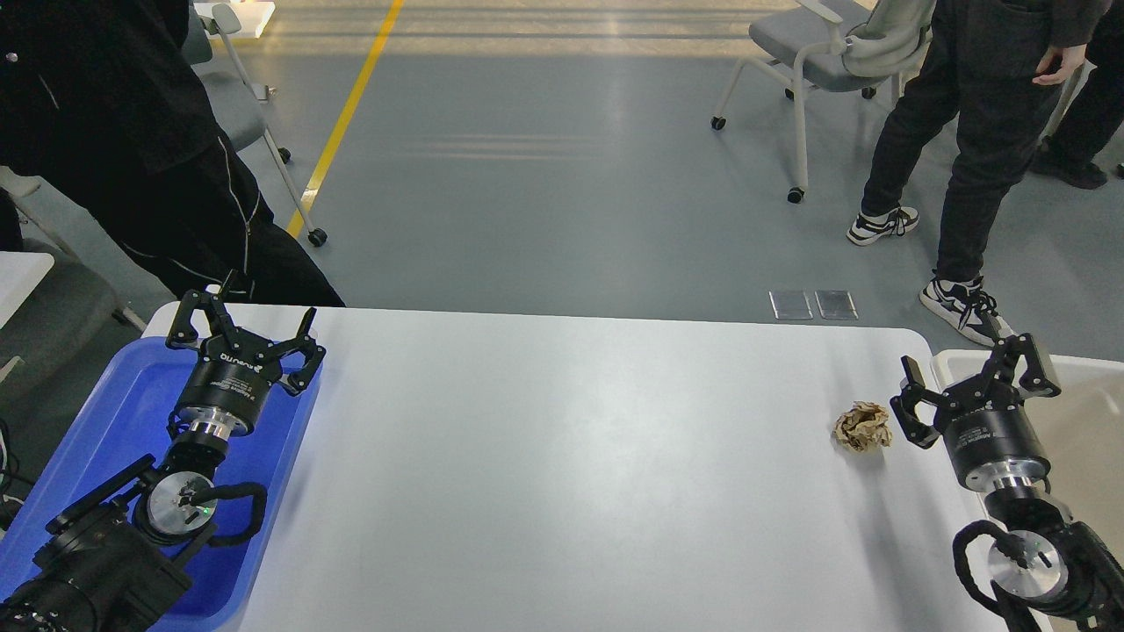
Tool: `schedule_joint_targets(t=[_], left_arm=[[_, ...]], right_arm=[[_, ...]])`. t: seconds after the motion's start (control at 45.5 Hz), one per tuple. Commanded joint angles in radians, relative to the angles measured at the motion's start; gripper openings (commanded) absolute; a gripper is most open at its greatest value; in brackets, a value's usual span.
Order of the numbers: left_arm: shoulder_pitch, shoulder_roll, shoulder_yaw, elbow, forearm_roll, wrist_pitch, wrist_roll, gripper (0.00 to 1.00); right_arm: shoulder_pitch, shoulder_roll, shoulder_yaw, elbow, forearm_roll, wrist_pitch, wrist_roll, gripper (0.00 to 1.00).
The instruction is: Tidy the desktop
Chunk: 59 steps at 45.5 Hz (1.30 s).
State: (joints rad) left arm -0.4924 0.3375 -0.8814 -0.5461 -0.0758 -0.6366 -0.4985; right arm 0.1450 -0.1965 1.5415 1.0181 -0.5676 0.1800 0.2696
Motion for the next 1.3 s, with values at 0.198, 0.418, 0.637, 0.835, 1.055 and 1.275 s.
schedule_joint_targets(t=[0.198, 0.418, 0.637, 0.835, 1.055, 1.275], left_arm=[[0.0, 0.0, 0.001, 0.0, 0.001, 0.002, 0.0, 1.0], [-0.002, 0.0, 0.001, 0.0, -0.001, 0.002, 0.0, 1.0], [0.0, 0.0, 0.001, 0.0, 0.001, 0.002, 0.0, 1.0], [0.0, 0.0, 0.001, 0.0, 0.001, 0.002, 0.0, 1.0], [0.0, 0.0, 0.001, 0.0, 0.001, 0.002, 0.0, 1.0], [0.0, 0.0, 0.001, 0.0, 0.001, 0.002, 0.0, 1.0]], right_arm=[[-0.005, -0.003, 0.002, -0.003, 0.0, -0.002, 0.0, 1.0], [0.001, -0.009, -0.003, -0.012, 0.0, -0.005, -0.004, 1.0], [0.008, -0.011, -0.014, -0.026, 0.0, -0.039, -0.013, 1.0], [0.001, -0.04, -0.044, -0.026, 0.038, -0.031, -0.108, 1.0], [0.024, -0.133, -0.132, -0.019, 0.044, -0.028, -0.167, 1.0], [0.074, -0.236, -0.211, -0.007, 0.026, -0.025, -0.162, 1.0]])
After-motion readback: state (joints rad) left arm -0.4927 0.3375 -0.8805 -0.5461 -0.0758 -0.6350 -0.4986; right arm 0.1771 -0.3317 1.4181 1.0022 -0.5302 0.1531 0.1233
